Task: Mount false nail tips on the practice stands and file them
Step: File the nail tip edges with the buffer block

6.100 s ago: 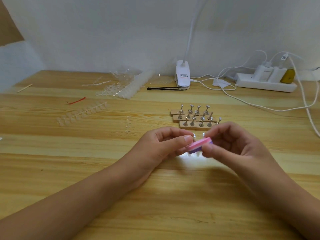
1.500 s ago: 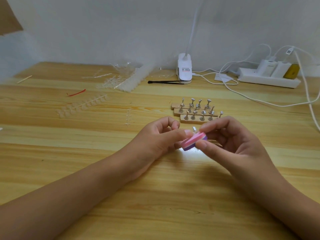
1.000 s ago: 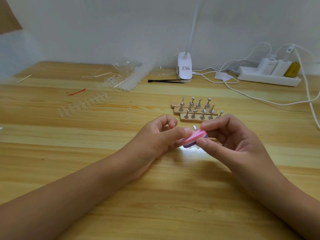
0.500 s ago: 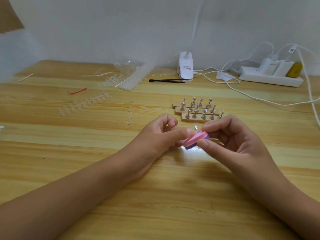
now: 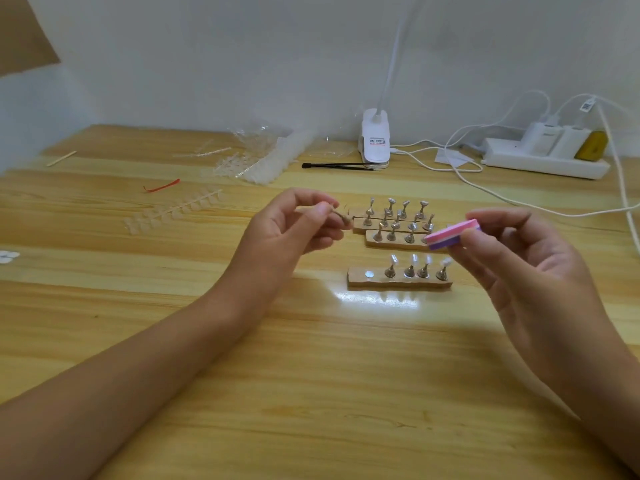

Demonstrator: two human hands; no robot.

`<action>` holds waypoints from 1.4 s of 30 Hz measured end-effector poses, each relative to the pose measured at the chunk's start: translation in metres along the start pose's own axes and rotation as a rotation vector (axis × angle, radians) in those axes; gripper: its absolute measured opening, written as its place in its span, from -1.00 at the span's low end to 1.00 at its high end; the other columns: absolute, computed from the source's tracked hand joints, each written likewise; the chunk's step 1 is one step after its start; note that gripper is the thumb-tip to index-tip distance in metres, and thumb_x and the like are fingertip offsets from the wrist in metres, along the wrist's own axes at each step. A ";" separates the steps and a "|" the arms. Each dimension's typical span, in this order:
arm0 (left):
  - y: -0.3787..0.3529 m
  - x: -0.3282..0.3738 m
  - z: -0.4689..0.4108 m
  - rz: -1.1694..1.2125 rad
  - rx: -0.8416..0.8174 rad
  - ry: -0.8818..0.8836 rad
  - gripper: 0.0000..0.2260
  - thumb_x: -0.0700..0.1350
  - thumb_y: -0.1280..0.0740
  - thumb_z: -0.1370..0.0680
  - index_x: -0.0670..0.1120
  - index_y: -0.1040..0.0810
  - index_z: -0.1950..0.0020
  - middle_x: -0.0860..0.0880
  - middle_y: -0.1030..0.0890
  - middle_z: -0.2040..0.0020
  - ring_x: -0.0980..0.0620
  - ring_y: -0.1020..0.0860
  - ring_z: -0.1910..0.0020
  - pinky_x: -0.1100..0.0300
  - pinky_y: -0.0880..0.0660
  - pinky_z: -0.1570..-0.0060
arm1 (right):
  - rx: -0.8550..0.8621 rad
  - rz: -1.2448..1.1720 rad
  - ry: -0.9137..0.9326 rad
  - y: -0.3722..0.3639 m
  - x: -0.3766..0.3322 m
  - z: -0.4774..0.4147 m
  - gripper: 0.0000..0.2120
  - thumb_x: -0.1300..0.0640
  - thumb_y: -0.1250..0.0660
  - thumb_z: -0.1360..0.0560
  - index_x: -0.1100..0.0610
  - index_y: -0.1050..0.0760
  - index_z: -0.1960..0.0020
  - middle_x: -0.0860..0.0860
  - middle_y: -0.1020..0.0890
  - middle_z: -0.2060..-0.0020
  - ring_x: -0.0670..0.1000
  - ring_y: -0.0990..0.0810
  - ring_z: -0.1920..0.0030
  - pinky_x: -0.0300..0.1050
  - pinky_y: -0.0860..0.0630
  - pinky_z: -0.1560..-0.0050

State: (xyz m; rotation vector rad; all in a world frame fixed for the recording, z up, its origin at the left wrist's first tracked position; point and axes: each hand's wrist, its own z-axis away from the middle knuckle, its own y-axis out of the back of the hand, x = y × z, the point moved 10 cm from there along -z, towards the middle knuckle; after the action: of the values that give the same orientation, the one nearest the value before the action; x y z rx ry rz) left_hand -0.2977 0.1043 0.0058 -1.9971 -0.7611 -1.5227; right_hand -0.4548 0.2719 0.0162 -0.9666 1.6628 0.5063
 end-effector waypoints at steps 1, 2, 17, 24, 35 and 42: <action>0.002 -0.002 -0.001 -0.051 0.008 -0.007 -0.89 -0.18 -0.25 -0.64 -0.07 -0.57 -0.05 -0.08 -0.73 0.08 0.07 -0.67 0.08 0.29 -0.57 0.05 | -0.004 0.009 -0.012 -0.002 0.002 0.000 -0.62 -0.14 -0.57 -0.26 -0.03 -0.61 -0.01 -0.03 -0.69 0.09 0.06 -0.66 -0.08 -0.18 -0.55 -0.13; 0.002 -0.003 -0.002 -0.116 -0.003 -0.021 -0.90 -0.16 -0.26 -0.64 -0.06 -0.57 -0.05 -0.05 -0.73 0.09 0.08 -0.67 0.09 0.29 -0.57 0.05 | -0.006 0.018 -0.022 -0.002 0.003 0.000 -0.60 -0.16 -0.57 -0.24 -0.04 -0.61 0.00 -0.03 -0.69 0.09 0.04 -0.67 -0.07 -0.18 -0.55 -0.13; -0.048 0.033 0.019 -1.160 -0.075 -0.578 -0.72 0.06 -0.18 -0.63 -0.02 -0.64 -0.03 0.06 -0.67 0.21 0.02 -0.61 0.23 -0.01 -0.55 0.32 | -0.053 0.046 -0.066 -0.005 0.009 -0.003 -0.56 -0.21 -0.59 -0.20 -0.06 -0.63 0.00 -0.02 -0.70 0.08 -0.01 -0.68 0.00 -0.22 -0.57 -0.06; -0.056 0.029 0.019 -1.105 -0.112 -0.596 -0.79 -0.02 -0.27 -0.60 -0.10 -0.65 0.00 0.01 -0.69 0.08 -0.02 -0.65 0.07 0.01 -0.59 0.21 | -0.044 0.053 -0.070 -0.002 0.008 -0.003 -0.55 -0.21 -0.58 -0.20 -0.05 -0.63 -0.01 0.00 -0.70 0.09 0.00 -0.68 0.02 -0.19 -0.58 -0.08; -0.035 -0.014 0.006 -0.695 -0.173 -0.083 -0.92 0.01 -0.37 -0.54 0.16 -0.59 0.15 0.32 -0.37 -0.37 0.32 -0.11 -0.39 0.53 -0.02 -0.22 | -0.035 0.058 -0.079 0.001 0.008 -0.003 -0.72 -0.03 -0.48 -0.29 -0.04 -0.62 0.01 -0.03 -0.69 0.11 -0.04 -0.67 0.05 -0.25 -0.58 0.03; -0.022 -0.025 -0.002 -0.598 -0.104 0.094 -0.88 0.00 -0.41 -0.51 0.09 -0.64 0.22 0.36 -0.44 -0.26 0.21 -0.17 -0.40 0.17 -0.05 -0.26 | -0.045 0.081 -0.085 0.001 0.012 -0.004 -0.75 -0.05 -0.48 -0.29 -0.10 -0.64 0.03 -0.02 -0.69 0.08 -0.03 -0.66 0.04 -0.23 -0.59 0.02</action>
State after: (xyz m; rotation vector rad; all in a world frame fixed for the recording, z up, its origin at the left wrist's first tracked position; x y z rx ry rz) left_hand -0.3195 0.1156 -0.0164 -1.8410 -1.3461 -1.9997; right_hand -0.4588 0.2654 0.0065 -0.9009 1.6249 0.6336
